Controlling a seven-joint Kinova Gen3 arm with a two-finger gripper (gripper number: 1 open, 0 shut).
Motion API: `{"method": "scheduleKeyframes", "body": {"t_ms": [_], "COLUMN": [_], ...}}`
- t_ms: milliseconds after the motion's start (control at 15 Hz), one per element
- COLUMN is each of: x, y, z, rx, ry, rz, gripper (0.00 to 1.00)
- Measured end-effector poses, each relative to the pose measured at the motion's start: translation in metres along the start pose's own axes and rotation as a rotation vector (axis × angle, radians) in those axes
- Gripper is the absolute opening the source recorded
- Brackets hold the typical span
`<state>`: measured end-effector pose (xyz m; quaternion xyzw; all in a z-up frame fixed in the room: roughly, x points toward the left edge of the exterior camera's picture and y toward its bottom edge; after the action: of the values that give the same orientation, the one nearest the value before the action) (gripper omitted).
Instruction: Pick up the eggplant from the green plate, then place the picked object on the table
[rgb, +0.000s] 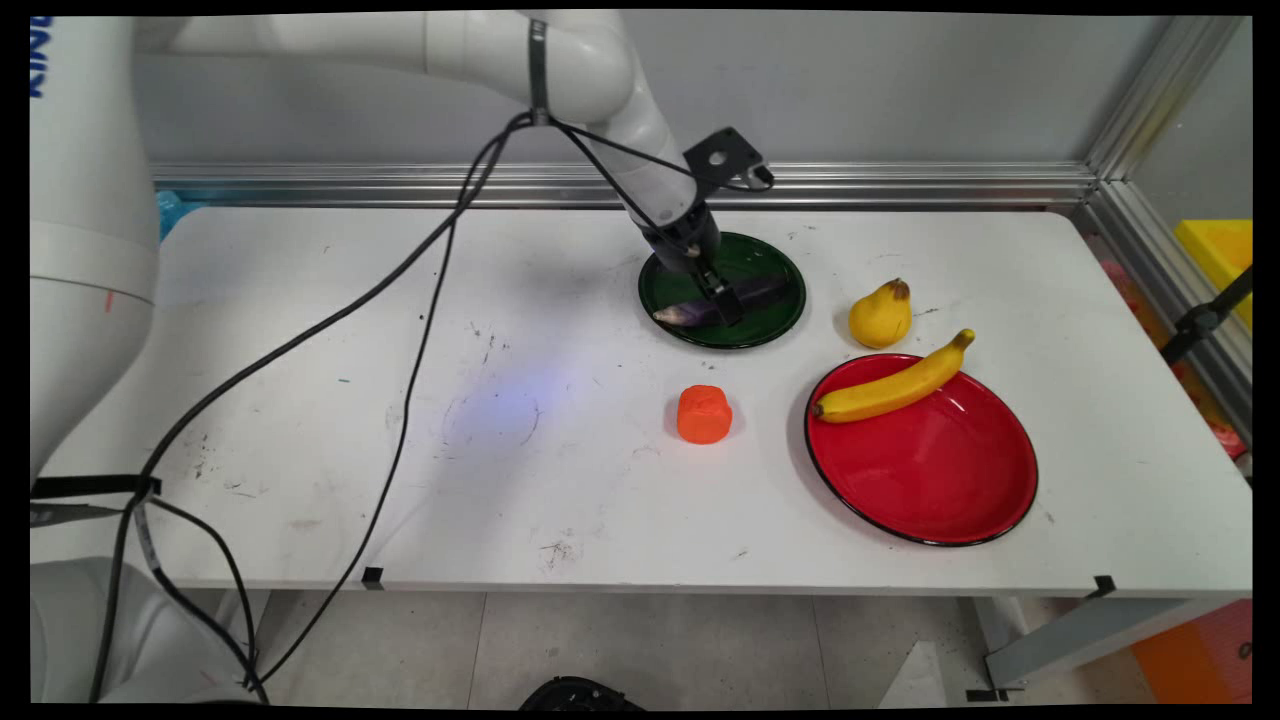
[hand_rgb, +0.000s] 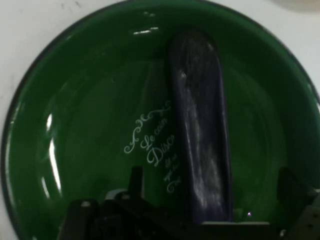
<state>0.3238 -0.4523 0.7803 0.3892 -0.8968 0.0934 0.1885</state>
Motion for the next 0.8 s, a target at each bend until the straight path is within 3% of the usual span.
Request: {"method": "scheduleKeyframes", "body": {"t_ms": [400,467,800], "x": [0.009,0.010,0.013], "y": [0.004,0.004,0.002], "z": [0.028,0.030,0.029], "rx": [0.010,0.010,0.020], "ry": [-0.036,-0.037,-0.035], "rz": [0.006,0.009,0.025], "gripper": [1.00,0.00,0.00]}}
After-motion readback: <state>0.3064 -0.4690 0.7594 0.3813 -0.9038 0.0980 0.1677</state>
